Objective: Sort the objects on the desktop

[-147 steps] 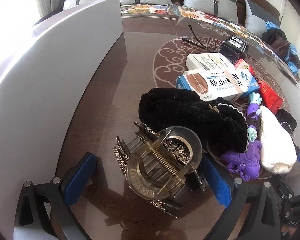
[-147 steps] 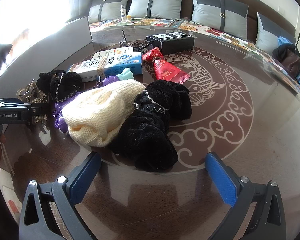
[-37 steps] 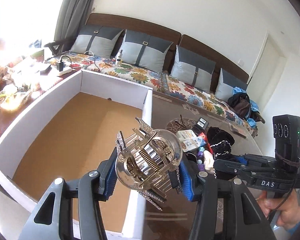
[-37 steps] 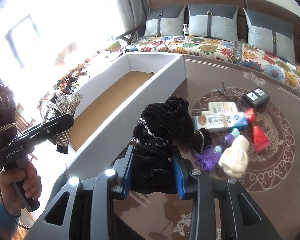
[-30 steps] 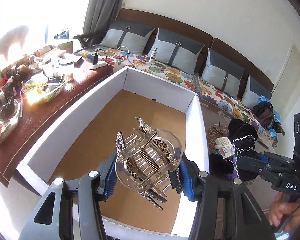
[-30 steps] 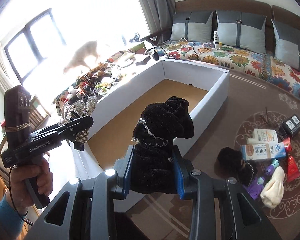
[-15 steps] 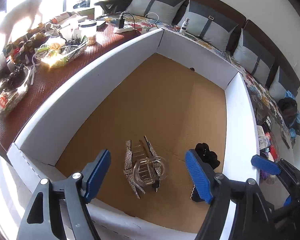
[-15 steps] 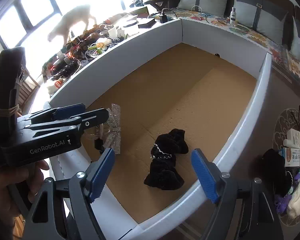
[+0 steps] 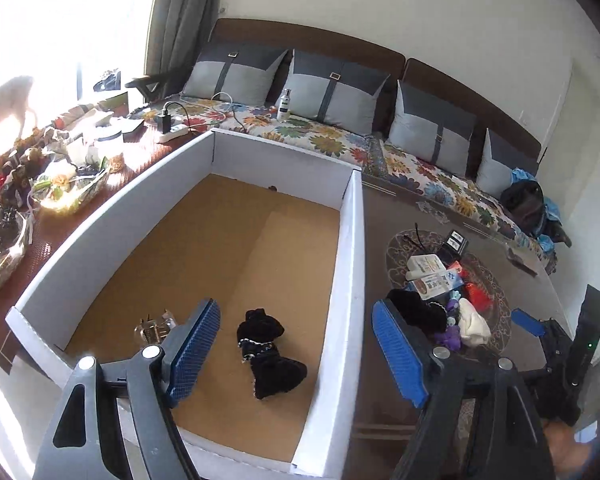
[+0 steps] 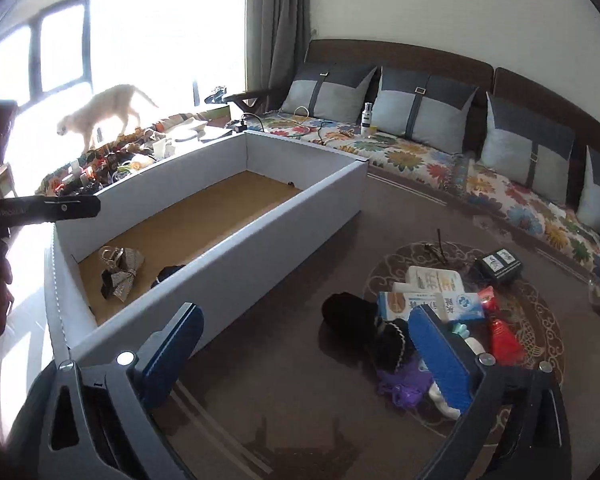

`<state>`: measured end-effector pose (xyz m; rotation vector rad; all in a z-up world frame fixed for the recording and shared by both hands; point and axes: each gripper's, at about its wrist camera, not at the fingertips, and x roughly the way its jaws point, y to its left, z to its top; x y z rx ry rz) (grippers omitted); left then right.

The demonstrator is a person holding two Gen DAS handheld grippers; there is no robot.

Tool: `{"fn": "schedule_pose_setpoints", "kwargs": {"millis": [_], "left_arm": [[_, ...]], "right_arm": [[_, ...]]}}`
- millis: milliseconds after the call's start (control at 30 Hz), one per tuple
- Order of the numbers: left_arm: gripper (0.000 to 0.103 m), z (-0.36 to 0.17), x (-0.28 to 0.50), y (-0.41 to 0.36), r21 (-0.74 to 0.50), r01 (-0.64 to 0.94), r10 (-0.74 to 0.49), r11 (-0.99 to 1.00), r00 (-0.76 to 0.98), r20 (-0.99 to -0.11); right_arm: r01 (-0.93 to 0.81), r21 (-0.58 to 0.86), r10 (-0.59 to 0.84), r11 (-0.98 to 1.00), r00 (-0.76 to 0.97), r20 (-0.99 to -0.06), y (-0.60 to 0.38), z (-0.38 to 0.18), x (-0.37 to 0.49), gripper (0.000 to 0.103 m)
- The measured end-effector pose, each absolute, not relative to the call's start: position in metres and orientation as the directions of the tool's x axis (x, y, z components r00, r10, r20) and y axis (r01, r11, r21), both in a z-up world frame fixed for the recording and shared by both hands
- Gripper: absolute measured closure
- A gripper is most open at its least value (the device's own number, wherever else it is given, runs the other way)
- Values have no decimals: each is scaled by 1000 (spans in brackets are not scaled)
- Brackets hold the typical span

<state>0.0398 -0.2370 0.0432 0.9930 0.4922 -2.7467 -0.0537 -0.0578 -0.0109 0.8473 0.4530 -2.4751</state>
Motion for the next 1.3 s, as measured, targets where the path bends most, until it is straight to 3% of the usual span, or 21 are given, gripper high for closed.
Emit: {"fn": "schedule_pose_setpoints", "kwargs": {"millis": [233, 467, 700, 1200, 1300], "left_arm": [[25, 51, 15, -124, -252, 37, 136, -967, -760, -636], [25, -31, -25, -50, -249, 23, 181, -968, -623, -761], [25, -84, -52, -19, -138, 46, 90, -989, -556, -827], [25, -105, -80, -10, -25, 51, -9, -998, -586, -810], [19, -107, -80, -10, -26, 48, -8, -999, -604, -797]], "right_arm": [[304, -174, -83, -937, -675, -733, 88, -65, -83, 1], [187, -135, -12, -973, -626, -780, 150, -88, -98, 1], [186, -74, -51, -980, -590, -805, 164, -104, -104, 1], [176, -83, -39, -981, -593, -804, 160, -107, -105, 0], [176, -82, -39, -981, -593, -804, 160, -107, -105, 0]]}}
